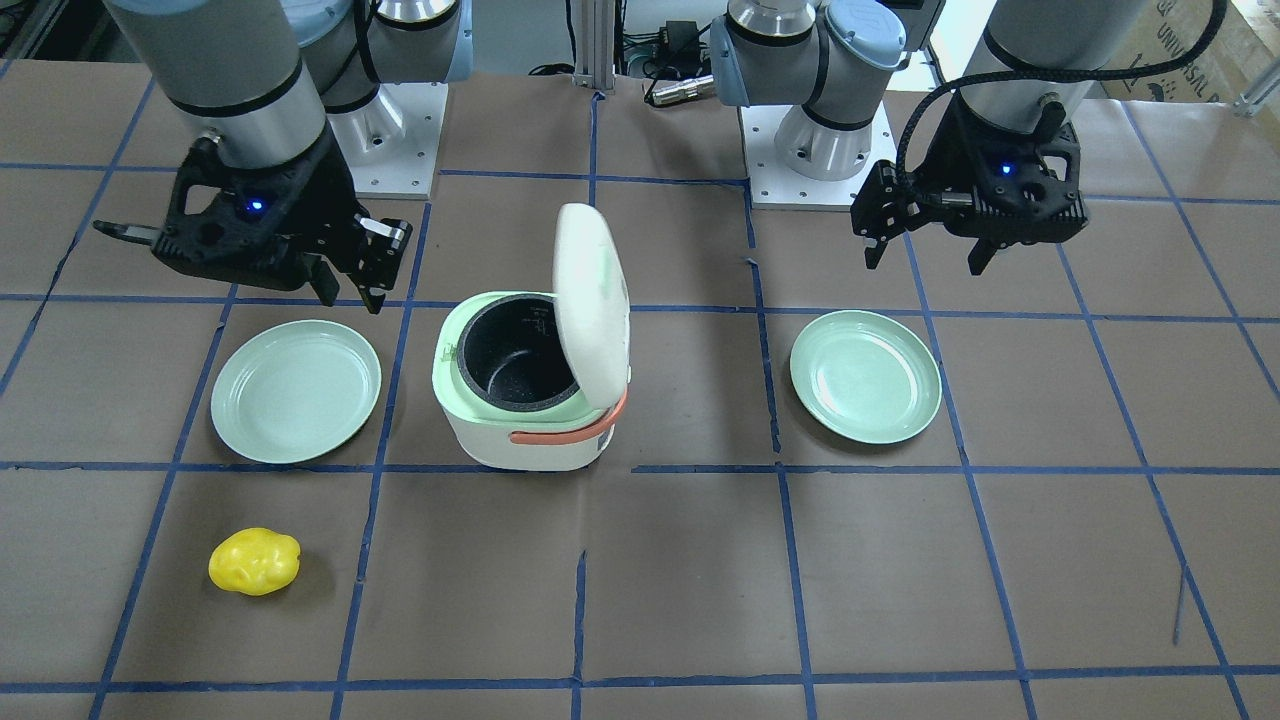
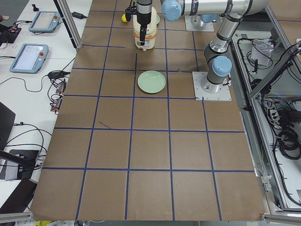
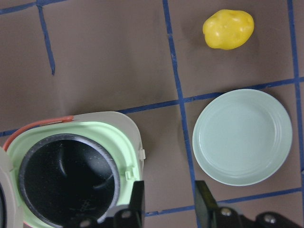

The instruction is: Press rice cooker button

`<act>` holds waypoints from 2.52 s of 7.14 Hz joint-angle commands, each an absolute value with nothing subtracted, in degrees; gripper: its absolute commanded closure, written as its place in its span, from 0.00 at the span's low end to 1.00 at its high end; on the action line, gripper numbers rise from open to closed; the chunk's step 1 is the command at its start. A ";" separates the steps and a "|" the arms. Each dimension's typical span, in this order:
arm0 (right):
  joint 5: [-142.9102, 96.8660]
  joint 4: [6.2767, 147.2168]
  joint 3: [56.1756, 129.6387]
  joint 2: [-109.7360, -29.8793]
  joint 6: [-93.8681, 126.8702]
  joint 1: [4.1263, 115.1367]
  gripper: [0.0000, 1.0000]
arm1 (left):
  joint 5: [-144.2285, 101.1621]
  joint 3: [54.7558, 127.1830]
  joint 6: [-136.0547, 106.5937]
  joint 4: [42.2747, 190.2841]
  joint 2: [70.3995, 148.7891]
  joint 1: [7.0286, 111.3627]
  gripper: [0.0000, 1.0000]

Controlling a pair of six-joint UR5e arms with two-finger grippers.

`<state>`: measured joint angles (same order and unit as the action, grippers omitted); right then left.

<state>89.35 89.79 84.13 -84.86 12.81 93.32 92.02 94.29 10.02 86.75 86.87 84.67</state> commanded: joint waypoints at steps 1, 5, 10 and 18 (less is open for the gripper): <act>89.91 83.78 81.31 -86.48 7.58 88.61 0.50 | 92.02 94.22 10.02 86.75 86.84 84.73 0.00; 92.29 82.79 81.65 -89.74 6.95 87.63 0.00 | 92.02 94.31 10.02 86.75 86.84 84.64 0.00; 88.85 81.47 82.09 -87.28 6.59 90.25 0.00 | 92.02 94.31 10.02 86.75 86.84 84.73 0.00; 91.85 86.92 85.51 -87.54 5.03 89.91 0.00 | 92.02 94.31 10.02 86.75 86.84 84.73 0.00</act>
